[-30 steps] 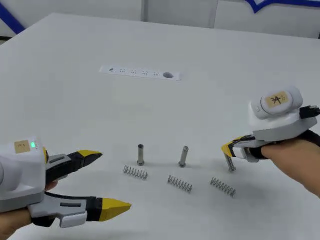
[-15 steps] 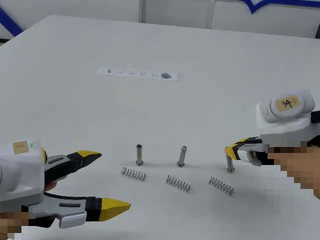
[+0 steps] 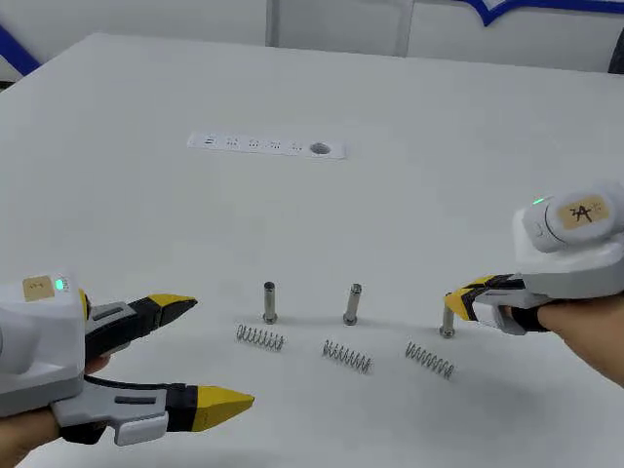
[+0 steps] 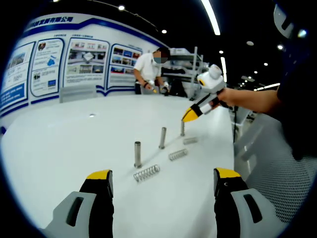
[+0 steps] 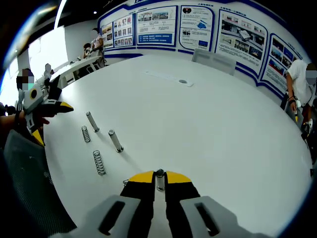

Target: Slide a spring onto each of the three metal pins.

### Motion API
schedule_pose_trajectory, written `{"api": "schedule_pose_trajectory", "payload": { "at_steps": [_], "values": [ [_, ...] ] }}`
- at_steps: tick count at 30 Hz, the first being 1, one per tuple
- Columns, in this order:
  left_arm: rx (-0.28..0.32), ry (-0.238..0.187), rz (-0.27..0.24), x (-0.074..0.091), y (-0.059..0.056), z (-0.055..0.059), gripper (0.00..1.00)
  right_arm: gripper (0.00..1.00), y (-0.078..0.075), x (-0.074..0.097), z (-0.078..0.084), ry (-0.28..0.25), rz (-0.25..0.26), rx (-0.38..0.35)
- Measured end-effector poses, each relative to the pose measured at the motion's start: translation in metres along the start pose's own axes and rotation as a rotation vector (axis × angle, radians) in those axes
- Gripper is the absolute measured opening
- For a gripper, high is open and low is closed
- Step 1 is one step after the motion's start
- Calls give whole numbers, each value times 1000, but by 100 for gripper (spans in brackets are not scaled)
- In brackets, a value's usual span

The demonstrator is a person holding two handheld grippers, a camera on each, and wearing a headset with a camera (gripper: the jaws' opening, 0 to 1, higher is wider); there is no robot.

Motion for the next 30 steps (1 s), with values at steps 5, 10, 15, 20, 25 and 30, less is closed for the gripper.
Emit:
{"api": "schedule_pose_trajectory", "payload": {
  "at_steps": [5, 10, 15, 20, 25, 30],
  "values": [
    [-2, -1, 1, 0, 0, -1, 85, 8, 0, 4, 3, -4, 0, -3],
    [-2, 0, 1, 0, -1, -1, 85, 9, 0, 6, 5, -4, 2, 0],
    [-1, 0, 1, 0, -1, 0, 85, 9, -1, 6, 6, -4, -1, 1],
    [0, 0, 1, -1, -1, 0, 85, 10, 0, 6, 5, -9, -6, 7],
    [1, 1, -1, 0, 0, 0, 85, 12, 0, 8, 4, -20, -9, 13],
    [0, 0, 1, 0, 0, 0, 85, 13, -2, 13, 4, -31, -3, 16]
  ]
}}
Point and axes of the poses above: the centre of the closed fingertips' face, and the gripper's own axes: x roughly backward along the fingers, y roughly to its left, z roughly out of its underside, the point moved 10 cm from there along x, roughly backward along the fingers, and after that the axes turned 4 degrees about -y, right-handed, at the moved point
